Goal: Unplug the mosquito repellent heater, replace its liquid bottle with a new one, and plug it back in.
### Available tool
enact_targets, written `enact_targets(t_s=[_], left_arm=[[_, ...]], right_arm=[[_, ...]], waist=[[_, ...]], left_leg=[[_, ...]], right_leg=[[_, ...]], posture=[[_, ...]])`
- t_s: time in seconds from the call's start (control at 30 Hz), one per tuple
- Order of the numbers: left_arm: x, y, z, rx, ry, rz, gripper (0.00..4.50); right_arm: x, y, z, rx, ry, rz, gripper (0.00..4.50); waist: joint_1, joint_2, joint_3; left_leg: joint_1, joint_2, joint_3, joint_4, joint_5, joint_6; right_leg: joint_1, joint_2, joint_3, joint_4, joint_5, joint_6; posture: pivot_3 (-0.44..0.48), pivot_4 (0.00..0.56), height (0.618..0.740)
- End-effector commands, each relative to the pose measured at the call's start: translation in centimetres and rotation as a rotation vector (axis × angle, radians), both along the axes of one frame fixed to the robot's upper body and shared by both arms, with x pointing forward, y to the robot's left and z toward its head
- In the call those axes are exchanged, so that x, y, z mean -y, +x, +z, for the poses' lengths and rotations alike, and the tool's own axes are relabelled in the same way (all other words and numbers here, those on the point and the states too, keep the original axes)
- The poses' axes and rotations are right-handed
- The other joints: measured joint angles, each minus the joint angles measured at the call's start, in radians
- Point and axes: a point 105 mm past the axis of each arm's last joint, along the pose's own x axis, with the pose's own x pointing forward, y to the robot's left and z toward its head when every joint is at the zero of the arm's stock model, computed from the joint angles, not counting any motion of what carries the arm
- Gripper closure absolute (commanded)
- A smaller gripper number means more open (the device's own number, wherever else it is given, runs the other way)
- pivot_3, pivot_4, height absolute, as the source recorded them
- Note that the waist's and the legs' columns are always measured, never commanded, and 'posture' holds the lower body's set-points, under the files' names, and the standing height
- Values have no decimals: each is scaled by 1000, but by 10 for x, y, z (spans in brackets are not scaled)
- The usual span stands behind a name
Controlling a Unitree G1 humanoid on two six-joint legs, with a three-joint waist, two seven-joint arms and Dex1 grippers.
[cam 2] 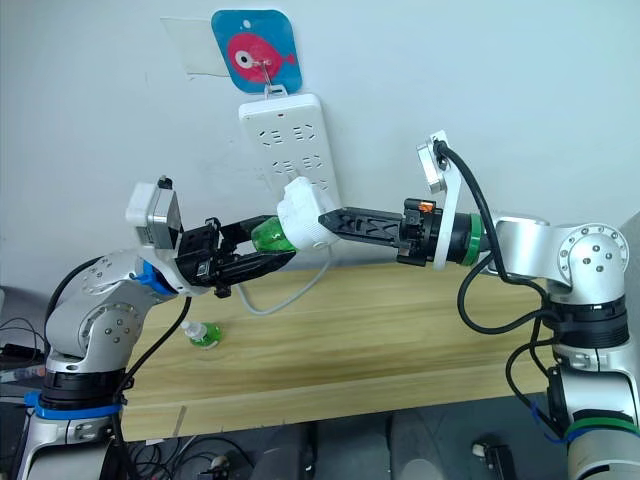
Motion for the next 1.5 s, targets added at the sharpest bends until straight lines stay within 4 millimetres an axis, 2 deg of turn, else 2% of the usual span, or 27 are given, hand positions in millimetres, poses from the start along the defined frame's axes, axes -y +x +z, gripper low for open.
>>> enact_targets(t_s=[0.03, 0.37, 0.6, 0.93, 1.5], left_arm=[[-4, -4, 12, 51, 16, -19, 2261], [-3, -2, 12, 67, 76, -49, 2261], [0, 1, 16, 80, 96, -68, 2261], [7, 4, 16, 95, 117, -96, 2261], [6, 6, 15, 101, 133, -96, 2261]], right_arm=[[4, -4, 16, 15, 21, 73, 19], [2, -2, 22, -49, -24, 175, 19], [-7, 2, 13, -75, -60, 171, 19], [-26, 9, 18, -87, -27, 156, 19], [-28, 7, 18, -103, -48, 196, 19]], waist=[[1, 0, 0], [2, 0, 1], [3, 0, 3], [3, 0, 8], [3, 0, 9]], left_leg=[[0, 0, 0, 0, 0, 0], [-1, 0, 0, 0, 0, 0], [-1, 0, 0, 0, 0, 0], [-1, 0, 0, 0, 0, 0], [-1, 0, 0, -1, 0, 0]], right_leg=[[0, 0, 0, 0, 0, 0], [0, 0, 0, -1, 0, 0], [0, 0, 0, -1, 0, 0], [-1, 0, 0, -1, 0, 0], [-1, 0, 0, -1, 0, 0]], posture=[[-198, 236, 730], [-178, 252, 730], [-175, 257, 730], [-167, 265, 730], [-153, 267, 730]])
